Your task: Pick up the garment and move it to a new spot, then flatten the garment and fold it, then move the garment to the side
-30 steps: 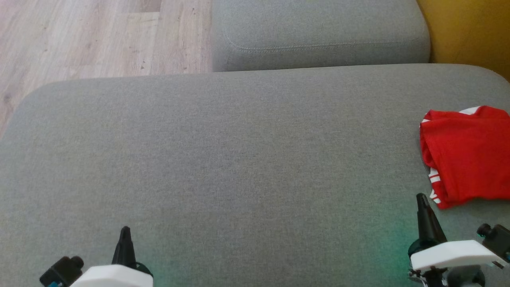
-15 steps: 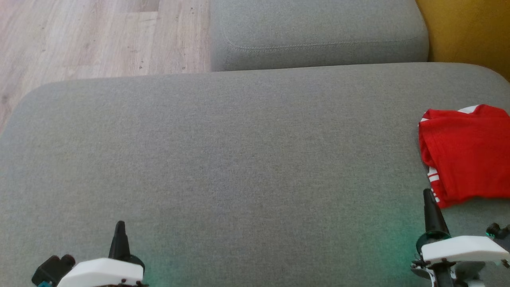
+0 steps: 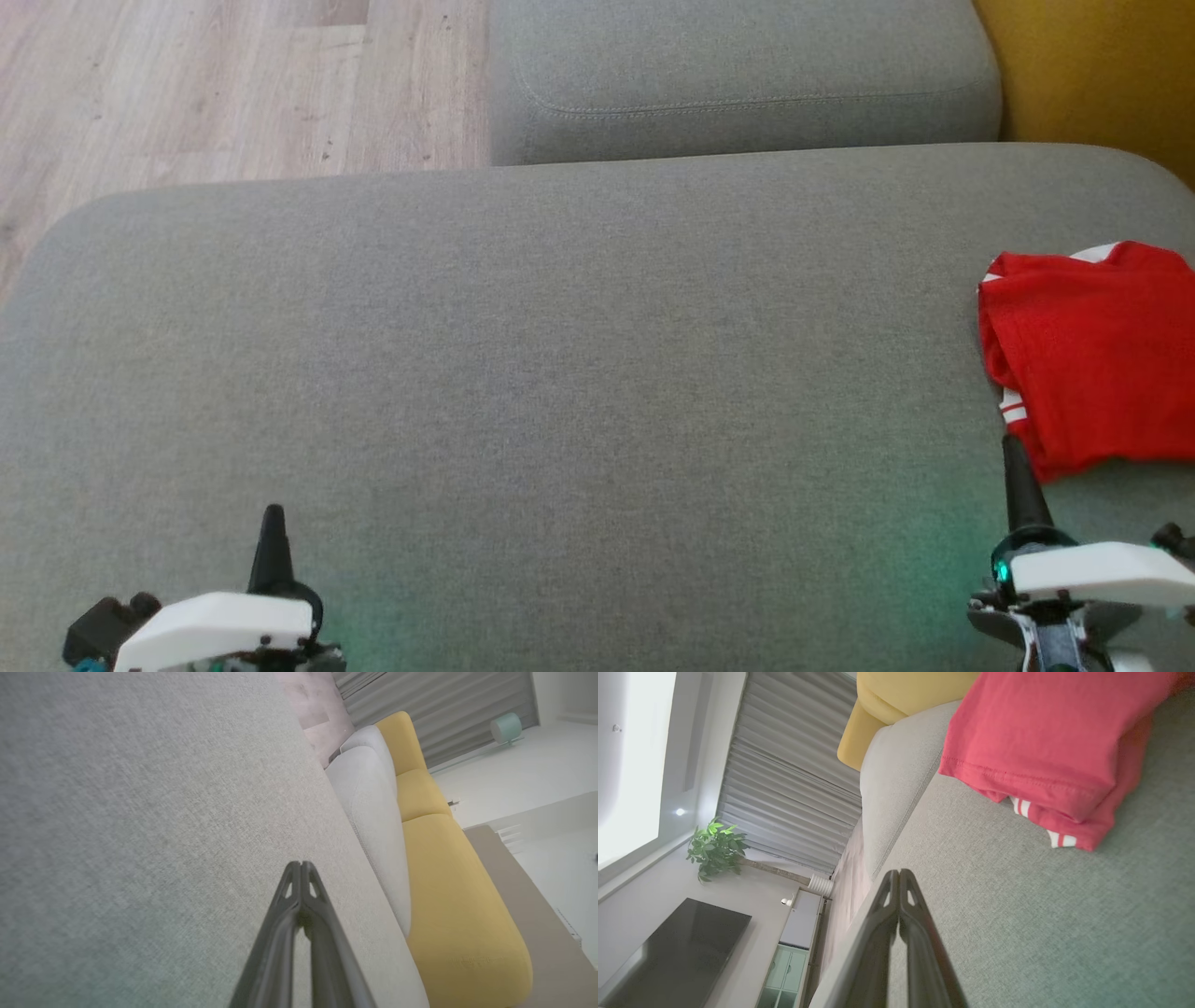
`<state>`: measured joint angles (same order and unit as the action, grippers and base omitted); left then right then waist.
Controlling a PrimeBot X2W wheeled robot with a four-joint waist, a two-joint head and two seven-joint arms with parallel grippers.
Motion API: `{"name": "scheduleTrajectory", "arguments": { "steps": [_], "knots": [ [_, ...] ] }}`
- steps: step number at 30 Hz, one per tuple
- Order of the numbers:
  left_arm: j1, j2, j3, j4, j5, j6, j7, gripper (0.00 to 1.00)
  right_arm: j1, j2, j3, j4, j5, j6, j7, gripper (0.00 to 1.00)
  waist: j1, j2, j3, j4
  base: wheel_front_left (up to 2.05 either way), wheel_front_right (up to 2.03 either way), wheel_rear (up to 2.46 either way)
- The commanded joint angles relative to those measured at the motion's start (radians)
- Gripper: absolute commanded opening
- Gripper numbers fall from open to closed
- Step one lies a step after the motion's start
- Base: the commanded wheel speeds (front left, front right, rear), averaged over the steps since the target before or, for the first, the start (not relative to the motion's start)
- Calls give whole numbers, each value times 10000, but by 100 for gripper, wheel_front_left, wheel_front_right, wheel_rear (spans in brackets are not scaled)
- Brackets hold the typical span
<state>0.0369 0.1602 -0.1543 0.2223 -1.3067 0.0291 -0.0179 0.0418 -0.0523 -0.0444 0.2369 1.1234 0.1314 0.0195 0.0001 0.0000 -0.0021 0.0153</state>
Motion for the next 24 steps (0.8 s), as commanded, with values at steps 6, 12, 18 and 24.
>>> {"name": "scheduleTrajectory", "arguments": {
  "steps": [6, 12, 18, 24],
  "knots": [
    [-744, -146, 725, -181, -566, -324, 195, 0, -761, -226, 21, -244, 931, -5, 146, 0, 0, 0, 8, -23, 0, 0, 0],
    [-861, -291, 1033, -112, -998, -539, 366, 0, -879, -228, -39, -193, 1643, -6, 231, 0, 0, 0, 15, -45, 0, 0, 0],
    [-978, -435, 1342, -43, -1430, -754, 537, 0, -998, -228, -102, -142, 2353, -6, 318, 0, 0, 0, 23, -67, 0, 0, 0],
    [-1096, -581, 1651, 25, -1861, -968, 709, 0, -1117, -228, -165, -91, 3062, -6, 406, 0, 0, 0, 31, -89, 0, 0, 0]
  ]
}}
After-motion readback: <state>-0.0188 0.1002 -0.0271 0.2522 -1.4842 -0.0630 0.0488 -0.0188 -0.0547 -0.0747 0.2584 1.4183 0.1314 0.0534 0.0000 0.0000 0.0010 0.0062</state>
